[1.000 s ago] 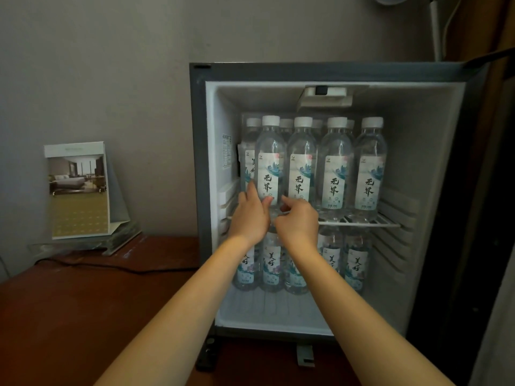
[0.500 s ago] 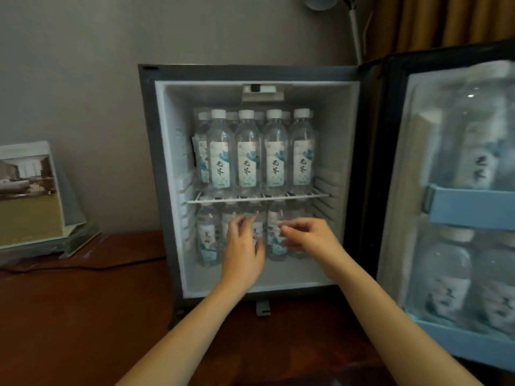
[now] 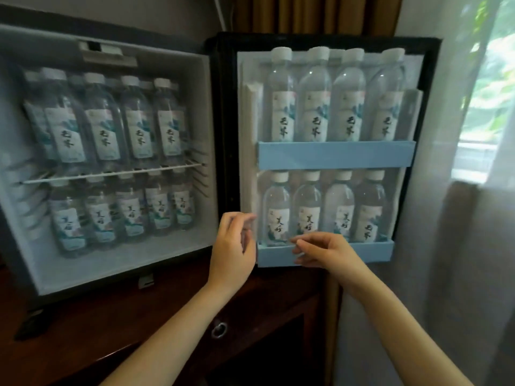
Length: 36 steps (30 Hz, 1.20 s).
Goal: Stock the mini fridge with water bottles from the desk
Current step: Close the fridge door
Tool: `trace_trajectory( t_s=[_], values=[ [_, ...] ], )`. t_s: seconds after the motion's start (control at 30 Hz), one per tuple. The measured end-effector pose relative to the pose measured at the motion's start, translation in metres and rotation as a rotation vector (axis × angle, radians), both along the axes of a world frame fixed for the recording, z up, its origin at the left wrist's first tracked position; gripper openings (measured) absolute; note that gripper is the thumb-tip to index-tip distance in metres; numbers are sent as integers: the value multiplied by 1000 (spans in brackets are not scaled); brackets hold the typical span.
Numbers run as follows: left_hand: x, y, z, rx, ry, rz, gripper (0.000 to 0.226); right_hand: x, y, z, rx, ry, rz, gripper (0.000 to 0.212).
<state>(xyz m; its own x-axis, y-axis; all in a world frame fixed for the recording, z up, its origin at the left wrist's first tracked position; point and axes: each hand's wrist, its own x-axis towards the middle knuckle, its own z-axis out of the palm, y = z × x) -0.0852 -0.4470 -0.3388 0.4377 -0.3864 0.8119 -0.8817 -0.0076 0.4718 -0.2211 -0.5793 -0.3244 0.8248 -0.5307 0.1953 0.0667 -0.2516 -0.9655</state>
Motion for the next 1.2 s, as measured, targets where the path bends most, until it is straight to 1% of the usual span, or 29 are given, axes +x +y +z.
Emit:
trace_trajectory(
  t_s=[0.13,0.27,0.33,0.4,0.43,0.53,0.7,0.73,0.8,0.83,0.87,0.93,1.03,1.13,1.2],
  values=[
    [-27,-26,-8,-34,-61,-74,23,-36,-29,-8,-3,-45,-187,16],
    [-41,-48,-15,-5,-79,-117,23,-61,-67,-8,-27,-169,-464,13],
    [-43,-56,-17,11,-77,-124,22,-67,-87,-4,-85,-251,-627,14],
    [-45,-62,-18,16,-91,-129,20,-68,-106,5,-146,-313,-770,25],
    [-46,-64,-18,16,-102,-125,19,-67,-117,12,-147,-341,-809,31],
    [-46,-66,-17,34,-123,-117,17,-56,-157,39,-89,-352,-783,42],
    [-43,-63,-6,69,-113,-107,18,-27,-211,82,114,-339,-585,69],
    [-41,-61,-3,72,-117,-101,19,-23,-217,85,128,-327,-543,76],
    [-36,-57,2,78,-133,-82,21,-18,-233,83,116,-328,-498,107],
    [-34,-55,5,76,-137,-71,21,-15,-247,76,118,-338,-482,118],
    [-31,-53,7,68,-138,-59,21,-12,-264,67,131,-350,-466,123],
    [-28,-50,11,41,-139,-43,21,-11,-270,60,159,-377,-457,121],
    [-34,-46,18,18,-168,-49,20,-28,-221,73,180,-429,-471,112],
    [-45,-44,24,14,-201,-83,22,-45,-182,84,85,-459,-464,83],
    [-53,-42,27,2,-223,-111,19,-54,-170,87,1,-452,-480,71]
  ],
)
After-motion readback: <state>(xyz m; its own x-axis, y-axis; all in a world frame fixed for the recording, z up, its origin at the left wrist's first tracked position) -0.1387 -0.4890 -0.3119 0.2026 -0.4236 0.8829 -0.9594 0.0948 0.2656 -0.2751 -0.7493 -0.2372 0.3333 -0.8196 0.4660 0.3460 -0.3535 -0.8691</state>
